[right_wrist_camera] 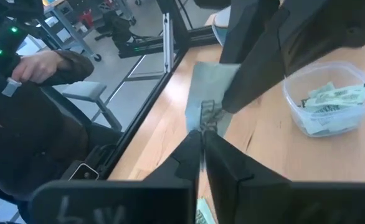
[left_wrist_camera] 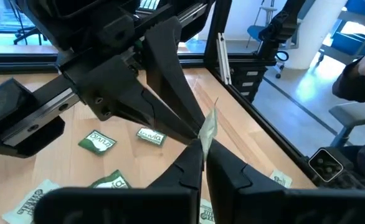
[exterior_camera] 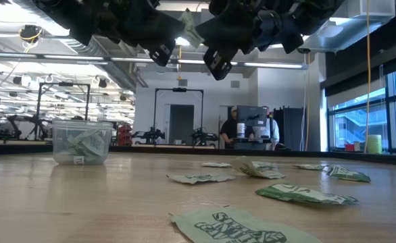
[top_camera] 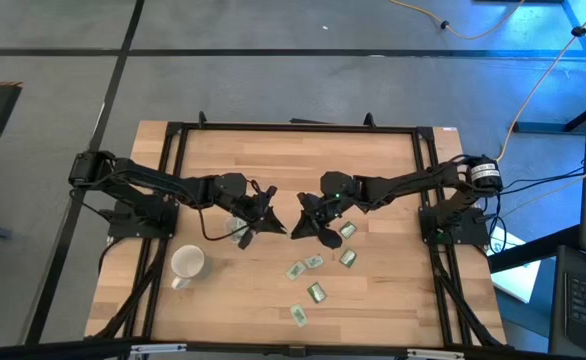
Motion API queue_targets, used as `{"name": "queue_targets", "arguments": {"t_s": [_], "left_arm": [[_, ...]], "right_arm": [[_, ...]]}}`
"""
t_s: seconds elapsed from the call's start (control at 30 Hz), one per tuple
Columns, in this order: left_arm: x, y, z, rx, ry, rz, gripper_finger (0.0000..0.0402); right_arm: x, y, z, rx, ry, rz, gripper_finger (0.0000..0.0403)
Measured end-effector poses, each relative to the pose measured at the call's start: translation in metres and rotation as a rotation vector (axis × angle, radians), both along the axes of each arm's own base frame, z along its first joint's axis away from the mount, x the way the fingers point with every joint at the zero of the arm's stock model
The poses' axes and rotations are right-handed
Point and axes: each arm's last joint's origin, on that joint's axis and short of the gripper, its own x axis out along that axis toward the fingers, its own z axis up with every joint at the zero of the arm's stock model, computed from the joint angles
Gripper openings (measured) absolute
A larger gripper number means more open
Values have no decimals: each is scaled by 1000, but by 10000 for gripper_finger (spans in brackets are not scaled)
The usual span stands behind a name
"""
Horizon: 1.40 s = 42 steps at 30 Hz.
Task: Pick and place Stevia / Truvia into bins
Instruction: Put the green stevia packet into the transparent container
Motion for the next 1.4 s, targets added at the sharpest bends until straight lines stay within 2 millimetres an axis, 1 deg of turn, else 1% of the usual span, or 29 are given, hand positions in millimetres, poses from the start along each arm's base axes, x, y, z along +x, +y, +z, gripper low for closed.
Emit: {"name": "queue_targets", "arguments": {"t_s": [0.13, 0.23, 0.37, 0.5, 0.57, 0.63, 0.8, 1.0, 1.2, 1.4], "left_arm": [[-4, 3, 1, 0, 29, 9, 7], [-10, 7, 3, 1, 71, 32, 7], [-21, 12, 5, 4, 142, 66, 6], [-33, 15, 7, 52, 223, 183, 7], [-40, 16, 7, 83, 265, 248, 7], [-47, 18, 8, 108, 301, 296, 7], [-61, 20, 6, 142, 407, 375, 7], [-67, 20, -1, 135, 509, 400, 7], [-74, 18, -8, 147, 612, 368, 6], [-75, 8, -8, 274, 589, 298, 5]], "right_arm": [[-3, -11, -3, 2, 52, -31, 62], [-9, -25, -8, -2, 158, -95, 69], [-23, -44, -25, -118, 398, -334, 68], [-40, -61, -39, -278, 626, -603, 68], [-47, -67, -43, -327, 707, -712, 68], [-53, -72, -45, -361, 757, -783, 68], [-55, -77, -45, -372, 773, -811, 68], [-53, -77, -44, -365, 746, -815, 68], [-52, -77, -44, -363, 736, -817, 68], [-52, -77, -44, -363, 736, -817, 68]]}}
